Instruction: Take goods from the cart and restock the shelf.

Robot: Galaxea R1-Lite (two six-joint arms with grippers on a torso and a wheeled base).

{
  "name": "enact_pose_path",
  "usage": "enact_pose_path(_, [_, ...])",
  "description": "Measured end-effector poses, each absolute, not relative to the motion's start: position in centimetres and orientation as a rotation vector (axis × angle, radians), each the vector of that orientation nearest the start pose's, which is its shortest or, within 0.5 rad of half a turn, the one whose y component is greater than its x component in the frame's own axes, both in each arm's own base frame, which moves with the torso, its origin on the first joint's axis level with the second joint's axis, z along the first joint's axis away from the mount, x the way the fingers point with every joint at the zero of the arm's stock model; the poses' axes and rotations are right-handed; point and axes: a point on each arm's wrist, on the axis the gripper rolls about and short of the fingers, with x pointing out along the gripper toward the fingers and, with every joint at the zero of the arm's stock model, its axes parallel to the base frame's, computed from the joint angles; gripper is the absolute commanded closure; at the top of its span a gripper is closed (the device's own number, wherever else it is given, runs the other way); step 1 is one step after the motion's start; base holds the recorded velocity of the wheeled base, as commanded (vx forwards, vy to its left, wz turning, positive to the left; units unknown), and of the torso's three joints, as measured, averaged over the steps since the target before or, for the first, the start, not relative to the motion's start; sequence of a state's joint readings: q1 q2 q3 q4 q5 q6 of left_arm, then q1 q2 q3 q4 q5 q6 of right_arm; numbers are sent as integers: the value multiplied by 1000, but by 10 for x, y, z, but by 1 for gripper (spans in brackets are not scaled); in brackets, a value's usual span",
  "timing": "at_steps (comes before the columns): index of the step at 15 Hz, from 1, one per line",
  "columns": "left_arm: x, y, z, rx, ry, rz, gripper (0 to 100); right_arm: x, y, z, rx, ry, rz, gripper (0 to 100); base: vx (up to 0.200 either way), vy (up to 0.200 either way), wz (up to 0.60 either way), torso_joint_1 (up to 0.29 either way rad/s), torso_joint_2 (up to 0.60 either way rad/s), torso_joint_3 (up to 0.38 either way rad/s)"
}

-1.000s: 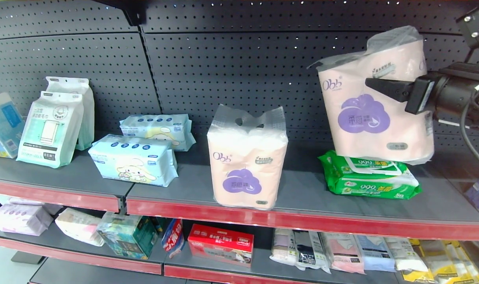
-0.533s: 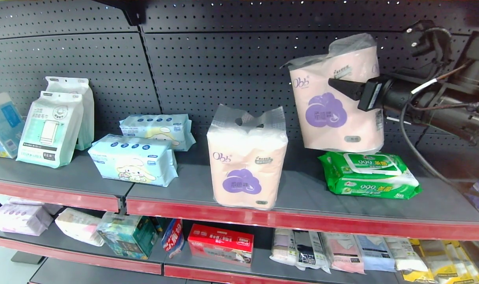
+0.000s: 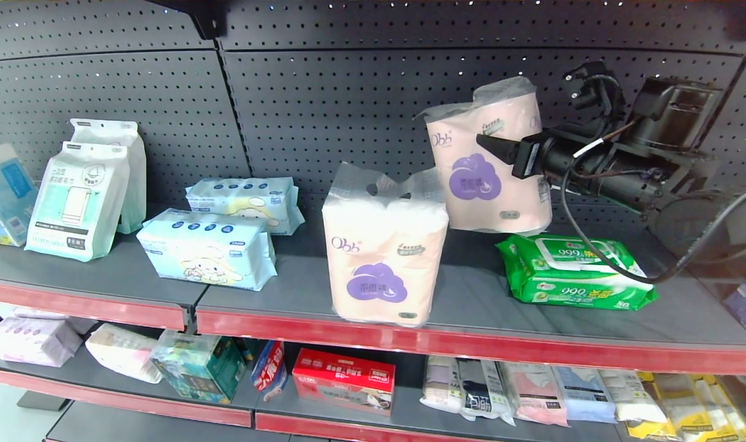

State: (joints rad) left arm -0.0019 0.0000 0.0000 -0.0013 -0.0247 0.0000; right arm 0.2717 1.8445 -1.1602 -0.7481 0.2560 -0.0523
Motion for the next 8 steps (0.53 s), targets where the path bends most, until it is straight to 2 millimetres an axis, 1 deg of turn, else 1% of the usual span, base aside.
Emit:
enact_pose_path(5, [-23,-1,76,0,-1,-26,0,370,111,231,-17,-110,662,100,0,0,0,0,0,0])
enact_pose_path(8, [-23,-1,76,0,-1,-26,0,379,115,219,9,-120,702,100,0,0,0,0,0,0])
